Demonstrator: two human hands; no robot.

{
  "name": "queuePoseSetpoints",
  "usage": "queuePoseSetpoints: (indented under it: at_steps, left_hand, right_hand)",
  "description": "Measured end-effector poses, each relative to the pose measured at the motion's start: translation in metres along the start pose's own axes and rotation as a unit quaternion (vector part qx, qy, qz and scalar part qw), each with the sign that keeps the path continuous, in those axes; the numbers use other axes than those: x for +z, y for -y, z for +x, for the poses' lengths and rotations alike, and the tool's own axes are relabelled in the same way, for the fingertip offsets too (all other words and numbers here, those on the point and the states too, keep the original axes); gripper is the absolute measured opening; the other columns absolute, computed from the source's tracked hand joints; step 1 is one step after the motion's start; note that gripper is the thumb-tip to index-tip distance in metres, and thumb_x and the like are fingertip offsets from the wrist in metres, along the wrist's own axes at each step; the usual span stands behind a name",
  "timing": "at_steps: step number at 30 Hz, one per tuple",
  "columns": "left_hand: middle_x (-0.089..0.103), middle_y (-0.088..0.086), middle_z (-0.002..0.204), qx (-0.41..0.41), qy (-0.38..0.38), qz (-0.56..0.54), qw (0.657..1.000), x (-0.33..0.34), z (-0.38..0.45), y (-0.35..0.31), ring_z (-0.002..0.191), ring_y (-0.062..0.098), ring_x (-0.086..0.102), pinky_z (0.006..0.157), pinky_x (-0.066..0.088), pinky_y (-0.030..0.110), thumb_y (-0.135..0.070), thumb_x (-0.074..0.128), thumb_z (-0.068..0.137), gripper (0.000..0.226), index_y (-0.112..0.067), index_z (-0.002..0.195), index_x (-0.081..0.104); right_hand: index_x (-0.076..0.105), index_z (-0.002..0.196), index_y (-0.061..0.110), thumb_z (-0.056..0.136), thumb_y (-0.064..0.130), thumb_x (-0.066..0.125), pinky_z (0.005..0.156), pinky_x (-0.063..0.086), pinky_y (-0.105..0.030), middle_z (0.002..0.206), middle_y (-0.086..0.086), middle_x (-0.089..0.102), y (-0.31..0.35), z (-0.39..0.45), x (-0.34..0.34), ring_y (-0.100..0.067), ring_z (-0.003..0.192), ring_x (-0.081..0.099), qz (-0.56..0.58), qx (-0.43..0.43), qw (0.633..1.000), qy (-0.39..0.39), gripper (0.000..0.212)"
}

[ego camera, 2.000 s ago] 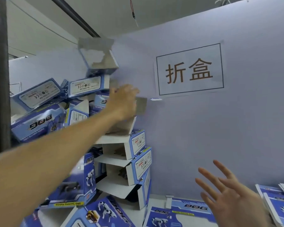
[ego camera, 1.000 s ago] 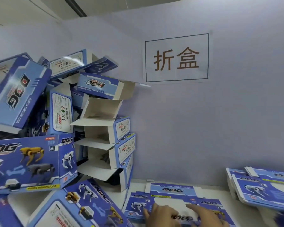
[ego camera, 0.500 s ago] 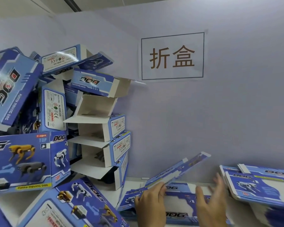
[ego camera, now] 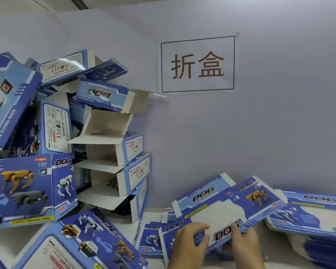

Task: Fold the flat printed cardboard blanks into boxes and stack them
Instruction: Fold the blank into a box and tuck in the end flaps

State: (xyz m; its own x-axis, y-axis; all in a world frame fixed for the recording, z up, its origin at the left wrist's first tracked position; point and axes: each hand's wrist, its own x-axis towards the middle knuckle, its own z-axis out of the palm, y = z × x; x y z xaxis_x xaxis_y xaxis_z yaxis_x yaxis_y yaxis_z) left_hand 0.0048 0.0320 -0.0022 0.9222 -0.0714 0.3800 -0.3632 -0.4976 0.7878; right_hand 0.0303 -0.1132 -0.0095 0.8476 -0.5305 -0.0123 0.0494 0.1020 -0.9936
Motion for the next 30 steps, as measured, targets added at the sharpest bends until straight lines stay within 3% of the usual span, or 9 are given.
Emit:
queuePoseSetpoints:
  at_steps: [4, 7, 12, 15, 17, 19, 22, 25, 30]
  left_hand:
    - [0.058, -0.023, 0.111, -0.014, -0.176, -0.14, 0.974, -0.013, 0.003, -0.011, 0.106, 0.011, 0.06, 0.087, 0.057, 0.029, -0.02, 0.06, 0.098, 0.023, -0.043, 0.1, 0.062]
    - [0.051, -0.032, 0.111, 0.016, -0.268, -0.148, 0.952, -0.024, 0.005, -0.02, 0.105, 0.004, 0.055, 0.091, 0.051, 0.024, -0.021, 0.062, 0.096, 0.031, -0.049, 0.104, 0.053]
    - [0.026, -0.032, 0.14, 0.019, -0.238, -0.17, 0.956, -0.035, 0.013, -0.03, 0.13, -0.006, 0.024, 0.112, 0.026, 0.025, -0.033, 0.071, 0.088, 0.073, -0.042, 0.146, 0.027]
    - [0.026, -0.037, 0.144, 0.017, -0.199, -0.222, 0.954, -0.043, 0.013, -0.04, 0.134, -0.009, 0.026, 0.115, 0.032, 0.03, -0.053, 0.072, 0.073, 0.094, -0.042, 0.151, 0.021]
    - [0.052, -0.045, 0.124, 0.034, -0.166, -0.261, 0.95, -0.048, 0.013, -0.041, 0.117, -0.016, 0.05, 0.093, 0.049, 0.012, -0.052, 0.074, 0.069, 0.071, -0.046, 0.132, 0.043]
    - [0.072, -0.022, 0.105, 0.039, -0.169, -0.298, 0.939, -0.05, 0.015, -0.037, 0.102, 0.0, 0.067, 0.072, 0.053, 0.009, -0.044, 0.078, 0.067, 0.049, -0.036, 0.112, 0.06]
    - [0.074, -0.007, 0.101, 0.04, -0.199, -0.308, 0.929, -0.05, 0.014, -0.038, 0.094, 0.005, 0.07, 0.068, 0.055, 0.012, -0.038, 0.08, 0.067, 0.044, -0.027, 0.107, 0.065]
    - [0.071, -0.009, 0.1, 0.035, -0.243, -0.297, 0.923, -0.049, 0.012, -0.045, 0.09, -0.008, 0.067, 0.061, 0.052, 0.008, -0.03, 0.081, 0.077, 0.034, -0.03, 0.105, 0.062]
    - [0.063, -0.024, 0.097, 0.03, -0.281, -0.228, 0.932, -0.048, 0.009, -0.057, 0.088, -0.008, 0.065, 0.067, 0.054, 0.011, -0.03, 0.073, 0.087, 0.026, -0.045, 0.094, 0.052]
  right_hand:
    - [0.054, 0.104, 0.004, 0.101, 0.016, 0.054, 0.076, 0.056, -0.059, 0.088, -0.026, 0.066, 0.027, 0.001, -0.014, -0.045, 0.083, 0.065, 0.007, -0.086, 0.996, 0.006, 0.012]
    - [0.054, 0.094, 0.005, 0.102, 0.02, 0.052, 0.068, 0.053, -0.052, 0.086, -0.025, 0.063, 0.056, -0.005, -0.022, -0.047, 0.086, 0.061, -0.009, -0.181, 0.983, 0.009, 0.017]
    - [0.061, 0.096, 0.021, 0.101, 0.028, 0.05, 0.063, 0.056, -0.047, 0.087, -0.017, 0.07, 0.096, -0.022, -0.037, -0.035, 0.079, 0.065, -0.016, -0.311, 0.949, 0.047, 0.014]
    - [0.063, 0.098, 0.031, 0.096, 0.037, 0.048, 0.052, 0.057, -0.027, 0.085, 0.002, 0.075, 0.108, -0.03, -0.038, -0.014, 0.073, 0.071, -0.014, -0.328, 0.94, 0.093, 0.016]
    - [0.063, 0.095, 0.041, 0.094, 0.041, 0.047, 0.049, 0.055, -0.022, 0.082, 0.009, 0.074, 0.11, -0.035, -0.035, -0.008, 0.071, 0.07, -0.019, -0.329, 0.937, 0.117, 0.016]
    - [0.061, 0.089, 0.052, 0.094, 0.044, 0.046, 0.048, 0.054, -0.021, 0.082, 0.011, 0.073, 0.109, -0.038, -0.029, -0.006, 0.071, 0.07, -0.013, -0.328, 0.937, 0.123, 0.018]
    - [0.058, 0.103, 0.045, 0.095, 0.042, 0.048, 0.046, 0.052, -0.017, 0.084, 0.01, 0.073, 0.104, -0.035, -0.024, -0.004, 0.074, 0.07, 0.002, -0.31, 0.945, 0.107, 0.014]
    - [0.051, 0.13, 0.032, 0.092, 0.043, 0.052, 0.053, 0.056, -0.022, 0.108, 0.003, 0.066, 0.096, -0.027, -0.023, -0.012, 0.095, 0.066, -0.024, -0.292, 0.951, 0.1, 0.039]
    - [0.039, 0.137, 0.05, 0.097, 0.032, 0.055, 0.064, 0.062, -0.03, 0.119, 0.021, 0.062, 0.084, -0.03, -0.014, -0.001, 0.096, 0.069, -0.061, -0.251, 0.951, 0.173, 0.046]
